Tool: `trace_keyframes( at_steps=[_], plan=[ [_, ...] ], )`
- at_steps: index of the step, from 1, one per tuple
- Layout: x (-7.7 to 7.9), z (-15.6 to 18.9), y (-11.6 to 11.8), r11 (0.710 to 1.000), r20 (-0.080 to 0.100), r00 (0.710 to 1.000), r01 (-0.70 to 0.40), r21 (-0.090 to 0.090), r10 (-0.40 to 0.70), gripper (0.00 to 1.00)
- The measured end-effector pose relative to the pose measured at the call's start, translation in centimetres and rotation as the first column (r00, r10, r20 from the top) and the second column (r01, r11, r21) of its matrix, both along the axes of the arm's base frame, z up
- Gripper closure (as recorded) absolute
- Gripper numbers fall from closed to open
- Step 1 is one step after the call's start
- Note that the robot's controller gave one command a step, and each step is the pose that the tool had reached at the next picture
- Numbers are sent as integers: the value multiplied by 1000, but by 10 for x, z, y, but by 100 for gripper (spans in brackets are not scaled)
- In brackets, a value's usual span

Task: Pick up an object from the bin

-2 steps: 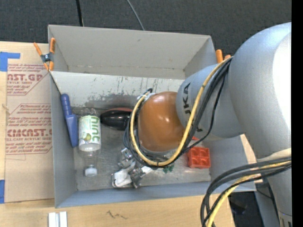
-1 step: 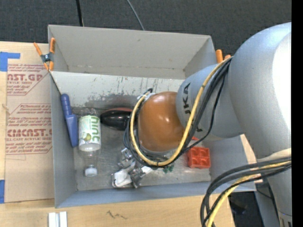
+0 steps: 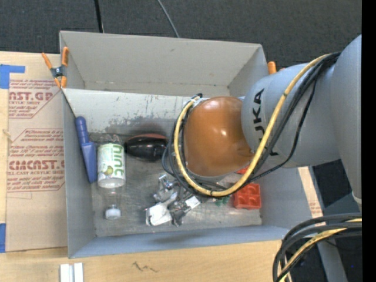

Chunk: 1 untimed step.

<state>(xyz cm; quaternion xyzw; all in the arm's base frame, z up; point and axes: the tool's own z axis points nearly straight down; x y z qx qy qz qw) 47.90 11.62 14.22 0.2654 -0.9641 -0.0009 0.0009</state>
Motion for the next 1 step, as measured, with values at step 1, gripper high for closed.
trace_keyframes(
  at_steps=[1],
  plan=[
    [0, 0, 0, 1000, 0, 1000, 0, 0, 0, 100]
  ],
)
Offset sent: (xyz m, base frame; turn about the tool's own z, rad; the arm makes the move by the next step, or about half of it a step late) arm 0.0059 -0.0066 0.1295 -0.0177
